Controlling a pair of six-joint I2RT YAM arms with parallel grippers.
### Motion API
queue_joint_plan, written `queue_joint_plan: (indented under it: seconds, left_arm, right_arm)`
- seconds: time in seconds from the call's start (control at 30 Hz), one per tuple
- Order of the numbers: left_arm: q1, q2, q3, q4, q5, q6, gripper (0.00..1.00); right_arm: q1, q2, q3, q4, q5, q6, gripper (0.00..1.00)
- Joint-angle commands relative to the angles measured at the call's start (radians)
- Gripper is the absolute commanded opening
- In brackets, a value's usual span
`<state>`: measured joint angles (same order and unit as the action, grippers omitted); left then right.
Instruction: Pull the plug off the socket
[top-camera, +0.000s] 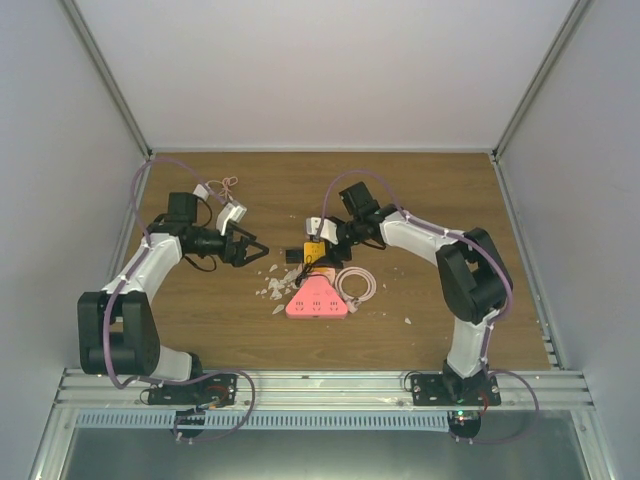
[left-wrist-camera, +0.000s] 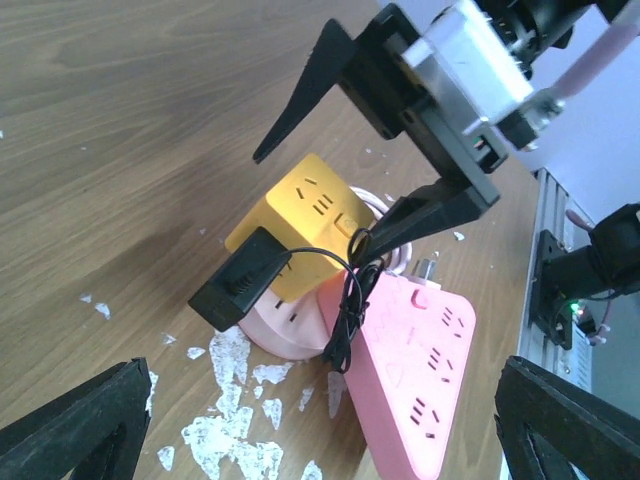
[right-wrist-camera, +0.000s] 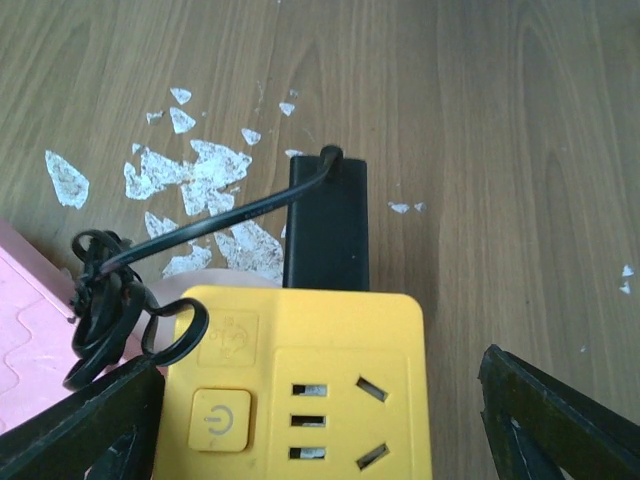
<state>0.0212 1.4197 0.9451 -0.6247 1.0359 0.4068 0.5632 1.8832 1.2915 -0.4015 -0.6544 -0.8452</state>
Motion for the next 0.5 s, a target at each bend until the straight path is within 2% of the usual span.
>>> queue_joint_plan:
  seconds: [0.0, 0.2, 0.47]
  left_arm:
    - [-0.007, -0.032, -0.04, 0.046, 0.077, -0.015, 0.94]
    - [-0.013, -0.03, -0.095, 0.092, 0.132, -0.04, 0.94]
    - [-0.05, -0.026, -0.178, 0.177, 0.206, -0.093, 0.94]
  right_arm:
    - [0.008, 0.037, 0.028, -0.035, 0.008, -0.018, 0.84]
    - [0.008, 0.052, 0.014, -0.045, 0.015, -0.015, 0.74]
    - [-0.001, 0.025, -0.02, -0.044, 0.02, -0.012, 0.47]
